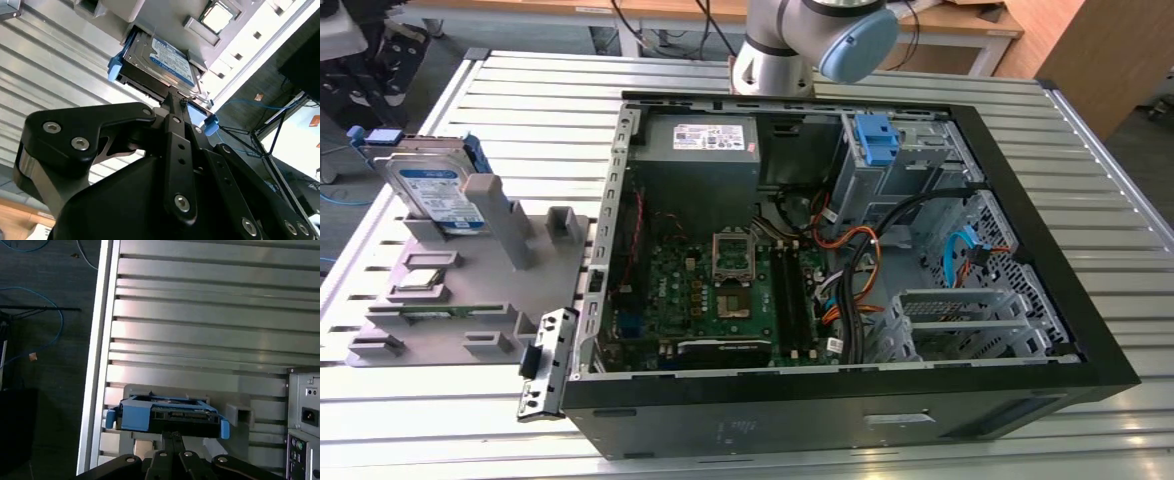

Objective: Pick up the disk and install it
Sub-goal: 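Pick up the disk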

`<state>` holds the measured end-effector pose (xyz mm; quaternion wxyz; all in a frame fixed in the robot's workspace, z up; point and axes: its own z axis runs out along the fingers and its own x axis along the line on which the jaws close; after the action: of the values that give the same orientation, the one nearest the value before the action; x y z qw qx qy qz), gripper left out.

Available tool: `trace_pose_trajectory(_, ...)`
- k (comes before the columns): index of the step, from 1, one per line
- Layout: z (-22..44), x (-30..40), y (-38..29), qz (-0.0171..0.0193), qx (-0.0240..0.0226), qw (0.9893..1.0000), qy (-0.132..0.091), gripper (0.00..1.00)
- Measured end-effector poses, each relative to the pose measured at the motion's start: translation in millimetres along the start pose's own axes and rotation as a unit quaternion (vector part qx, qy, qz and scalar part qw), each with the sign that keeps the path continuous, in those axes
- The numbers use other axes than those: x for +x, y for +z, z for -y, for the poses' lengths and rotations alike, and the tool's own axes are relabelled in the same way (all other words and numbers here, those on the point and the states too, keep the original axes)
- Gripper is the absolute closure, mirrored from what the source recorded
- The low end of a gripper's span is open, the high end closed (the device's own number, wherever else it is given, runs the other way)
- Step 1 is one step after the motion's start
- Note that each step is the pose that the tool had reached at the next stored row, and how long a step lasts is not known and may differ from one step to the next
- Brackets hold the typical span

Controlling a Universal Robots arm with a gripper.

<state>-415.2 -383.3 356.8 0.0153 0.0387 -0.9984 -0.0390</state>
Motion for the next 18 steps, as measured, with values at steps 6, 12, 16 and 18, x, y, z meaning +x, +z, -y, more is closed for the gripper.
trace_pose_trajectory(6,0.1,0.0,0.4,-0.0043,0.0014,0.9986,-0.053,0.89)
trace_pose_trajectory(12,0.1,0.0,0.9,-0.0085,0.0028,0.9943,-0.107,0.89)
trace_pose_trajectory(16,0.1,-0.1,1.1,-0.0112,0.0036,0.99,-0.141,0.89)
trace_pose_trajectory(18,0.1,0.0,1.2,-0.0123,0.0037,0.9876,-0.156,0.89)
